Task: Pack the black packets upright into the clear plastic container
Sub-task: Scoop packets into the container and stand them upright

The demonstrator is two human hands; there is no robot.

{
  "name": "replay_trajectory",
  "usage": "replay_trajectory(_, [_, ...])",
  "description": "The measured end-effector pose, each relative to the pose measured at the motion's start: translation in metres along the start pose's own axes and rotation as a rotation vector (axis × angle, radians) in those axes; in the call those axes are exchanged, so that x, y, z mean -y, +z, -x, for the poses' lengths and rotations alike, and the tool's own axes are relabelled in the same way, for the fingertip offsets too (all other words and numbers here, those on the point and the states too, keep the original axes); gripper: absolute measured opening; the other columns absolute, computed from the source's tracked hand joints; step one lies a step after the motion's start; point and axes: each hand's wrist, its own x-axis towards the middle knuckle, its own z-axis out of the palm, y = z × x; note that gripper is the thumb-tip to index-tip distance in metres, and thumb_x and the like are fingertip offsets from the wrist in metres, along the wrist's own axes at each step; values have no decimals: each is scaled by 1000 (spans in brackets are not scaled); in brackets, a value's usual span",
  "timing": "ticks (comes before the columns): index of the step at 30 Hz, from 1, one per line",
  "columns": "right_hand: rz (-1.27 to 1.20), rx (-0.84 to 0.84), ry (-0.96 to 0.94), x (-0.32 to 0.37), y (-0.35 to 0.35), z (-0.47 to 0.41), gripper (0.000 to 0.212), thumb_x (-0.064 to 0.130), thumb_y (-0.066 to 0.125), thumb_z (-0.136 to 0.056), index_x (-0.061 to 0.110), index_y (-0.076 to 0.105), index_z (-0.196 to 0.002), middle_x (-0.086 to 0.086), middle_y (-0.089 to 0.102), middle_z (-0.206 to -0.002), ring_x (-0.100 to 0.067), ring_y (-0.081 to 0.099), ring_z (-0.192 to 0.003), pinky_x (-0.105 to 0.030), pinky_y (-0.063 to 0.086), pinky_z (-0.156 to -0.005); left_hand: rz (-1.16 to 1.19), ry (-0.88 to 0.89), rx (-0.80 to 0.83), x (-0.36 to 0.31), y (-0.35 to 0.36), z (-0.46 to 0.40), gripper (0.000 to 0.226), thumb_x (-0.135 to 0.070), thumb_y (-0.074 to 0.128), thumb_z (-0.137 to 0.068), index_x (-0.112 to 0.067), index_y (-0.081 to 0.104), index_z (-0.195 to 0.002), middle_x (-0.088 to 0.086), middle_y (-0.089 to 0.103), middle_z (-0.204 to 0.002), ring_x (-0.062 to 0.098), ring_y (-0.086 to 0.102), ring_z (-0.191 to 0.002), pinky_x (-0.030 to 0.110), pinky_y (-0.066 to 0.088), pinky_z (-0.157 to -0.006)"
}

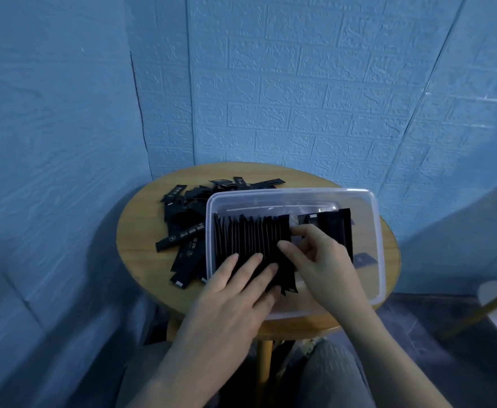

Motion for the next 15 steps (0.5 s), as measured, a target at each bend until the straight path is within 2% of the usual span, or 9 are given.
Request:
replay_trajectory(3, [-37, 34, -22, 0, -1, 6, 23, 32, 58, -94, 26, 62, -115, 10, 62, -76, -7, 60, -71, -40, 54, -68, 2, 0, 7, 1, 0, 2, 57, -18, 27, -80, -15, 70, -118, 11, 57, -139, 32, 48, -133, 50, 27, -105])
replay_trajectory(5, [-61, 95, -6, -2, -2, 10, 26, 26, 56, -95, 29, 60, -120, 8, 64, -79, -8, 62, -73, -40, 56, -68, 0, 5, 1, 1, 0, 3, 55, -18, 30, -80, -14, 70, -118, 12, 56, -139, 33, 48, -133, 51, 27, -107])
replay_trajectory(7, [-72, 136, 13, -5, -2, 11, 31, 20, 56, -95, 29, 58, -124, 7, 67, -83, -10, 64, -77, -39, 57, -71, -9, 13, -21, -1, -3, 2, 45, -17, 51, -78, -14, 69, -120, 14, 56, -140, 34, 50, -132, 55, 33, -110])
replay_trajectory(9, [-70, 152, 14, -7, -1, 11, 33, 14, 57, -94, 27, 59, -125, 6, 68, -87, -9, 65, -78, -35, 57, -72, 18, 2, -13, -7, -6, -2, 50, -16, 68, -71, -14, 68, -120, 15, 56, -139, 33, 51, -130, 55, 41, -107])
replay_trajectory(13, [-87, 158, 25, -7, 0, 10, 38, 5, 52, -95, 35, 58, -118, 8, 70, -96, -1, 66, -86, -16, 53, -76, 67, -3, -32, -19, -8, -13, 40, -15, 53, -77, -14, 71, -113, 17, 59, -134, 32, 52, -130, 54, 46, -102])
replay_trajectory(15, [-80, 172, 39, -8, -2, 9, 39, 5, 48, -96, 30, 60, -123, 9, 70, -97, -1, 66, -84, -17, 54, -75, 73, 2, -17, -19, -7, -18, 36, -15, 60, -71, -13, 74, -105, 17, 62, -131, 33, 53, -129, 54, 46, -101])
